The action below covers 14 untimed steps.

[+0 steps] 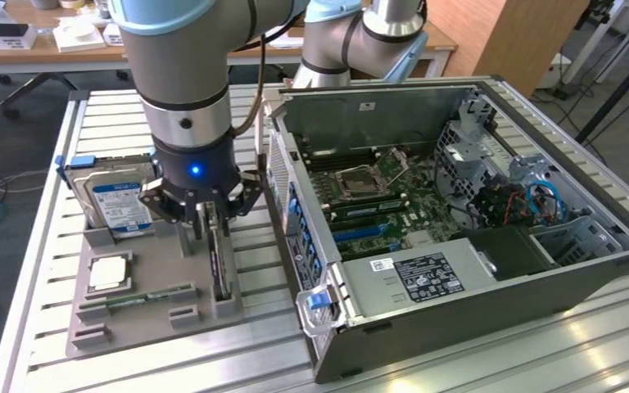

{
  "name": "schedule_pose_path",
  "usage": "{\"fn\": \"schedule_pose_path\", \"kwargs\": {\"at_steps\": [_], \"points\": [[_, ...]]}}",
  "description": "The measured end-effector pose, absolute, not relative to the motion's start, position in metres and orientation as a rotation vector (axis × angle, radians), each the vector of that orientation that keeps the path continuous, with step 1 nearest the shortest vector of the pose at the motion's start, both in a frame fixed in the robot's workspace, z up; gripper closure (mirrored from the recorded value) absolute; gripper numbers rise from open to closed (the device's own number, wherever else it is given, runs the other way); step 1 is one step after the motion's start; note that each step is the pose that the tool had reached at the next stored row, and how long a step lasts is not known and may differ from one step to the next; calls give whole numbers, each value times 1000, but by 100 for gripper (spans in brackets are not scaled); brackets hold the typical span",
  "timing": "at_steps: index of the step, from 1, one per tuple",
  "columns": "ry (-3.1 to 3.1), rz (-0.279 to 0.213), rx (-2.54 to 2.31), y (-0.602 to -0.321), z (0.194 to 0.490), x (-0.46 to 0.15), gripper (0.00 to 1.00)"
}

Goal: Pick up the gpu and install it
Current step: 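Pick up the gpu and move the gpu toward the slot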

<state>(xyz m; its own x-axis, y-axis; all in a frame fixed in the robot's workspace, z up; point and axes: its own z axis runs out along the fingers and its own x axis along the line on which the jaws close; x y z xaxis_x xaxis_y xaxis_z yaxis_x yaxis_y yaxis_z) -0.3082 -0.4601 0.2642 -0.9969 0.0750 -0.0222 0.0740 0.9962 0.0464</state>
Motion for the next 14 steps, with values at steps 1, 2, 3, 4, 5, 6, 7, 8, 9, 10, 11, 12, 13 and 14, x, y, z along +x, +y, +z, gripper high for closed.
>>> {"fn": "schedule_pose_path", "kwargs": {"at_steps": [1, 2, 3, 4, 5, 6, 7, 8, 9, 10, 11, 12, 13, 14], "points": [[3115, 71, 116, -460, 264, -308, 59], [3115, 71, 116, -460, 263, -308, 59], [3115, 71, 116, -460, 261, -308, 59], [3115, 71, 117, -460, 259, -308, 59], [3115, 71, 117, -461, 258, -308, 59], [3115, 71, 117, -461, 256, -308, 59], [3115, 71, 116, -462, 255, -308, 59], [3115, 71, 117, -462, 254, -308, 59], [3115, 71, 116, -462, 253, -308, 59], [3115, 71, 116, -463, 252, -308, 59], [3115, 71, 116, -463, 251, -308, 59], [3115, 71, 116, -463, 250, -308, 59], [3115, 71, 116, -464, 249, -308, 59], [3115, 71, 116, -464, 247, -308, 59]]}}
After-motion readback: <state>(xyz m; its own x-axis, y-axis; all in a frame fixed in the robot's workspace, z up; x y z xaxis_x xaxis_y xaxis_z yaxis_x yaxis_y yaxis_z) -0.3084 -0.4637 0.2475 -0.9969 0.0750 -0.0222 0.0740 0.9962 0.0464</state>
